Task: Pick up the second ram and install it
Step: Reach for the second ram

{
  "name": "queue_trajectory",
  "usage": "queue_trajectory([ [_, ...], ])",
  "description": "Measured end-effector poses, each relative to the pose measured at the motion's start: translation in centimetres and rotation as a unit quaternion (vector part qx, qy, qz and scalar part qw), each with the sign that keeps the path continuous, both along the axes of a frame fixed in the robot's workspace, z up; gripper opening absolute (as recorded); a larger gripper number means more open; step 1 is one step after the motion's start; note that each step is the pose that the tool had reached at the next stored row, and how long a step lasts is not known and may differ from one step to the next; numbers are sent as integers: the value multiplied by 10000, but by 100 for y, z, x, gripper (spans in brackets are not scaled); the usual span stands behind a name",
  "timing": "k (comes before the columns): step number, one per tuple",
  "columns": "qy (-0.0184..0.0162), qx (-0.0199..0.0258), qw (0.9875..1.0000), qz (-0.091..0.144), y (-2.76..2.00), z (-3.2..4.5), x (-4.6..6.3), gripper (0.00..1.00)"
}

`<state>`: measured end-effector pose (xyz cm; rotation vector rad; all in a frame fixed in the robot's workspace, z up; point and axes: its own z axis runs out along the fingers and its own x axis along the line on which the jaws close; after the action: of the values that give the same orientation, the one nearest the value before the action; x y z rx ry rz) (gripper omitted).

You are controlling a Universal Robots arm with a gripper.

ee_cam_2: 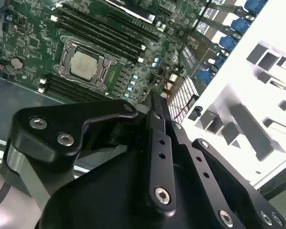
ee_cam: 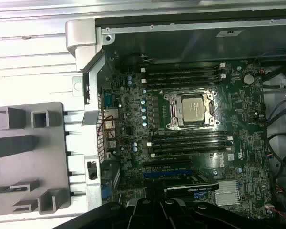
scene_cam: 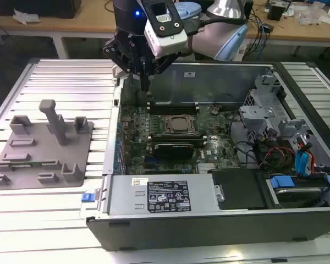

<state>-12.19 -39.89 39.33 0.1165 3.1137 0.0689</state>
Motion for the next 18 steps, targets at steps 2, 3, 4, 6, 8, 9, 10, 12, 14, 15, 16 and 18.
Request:
queue_trajectory([
  [2,0,0,10000,0,0,0,0,8],
  [3,0,0,10000,0,0,0,0,8],
  [4,0,0,10000,0,0,0,0,8],
  [6,0,0,10000,0,0,0,0,8],
  [8,0,0,10000,0,0,0,0,8],
  [9,0,0,10000,0,0,0,0,8],
  [10,0,0,10000,0,0,0,0,8],
  [12,0,0,10000,0,0,0,0,8],
  [14,0,0,10000,0,0,0,-27,8],
  [15,0,0,10000,0,0,0,-40,8],
  [16,0,0,10000,0,0,0,-48,8],
  [18,0,0,10000,0,0,0,-65,8],
])
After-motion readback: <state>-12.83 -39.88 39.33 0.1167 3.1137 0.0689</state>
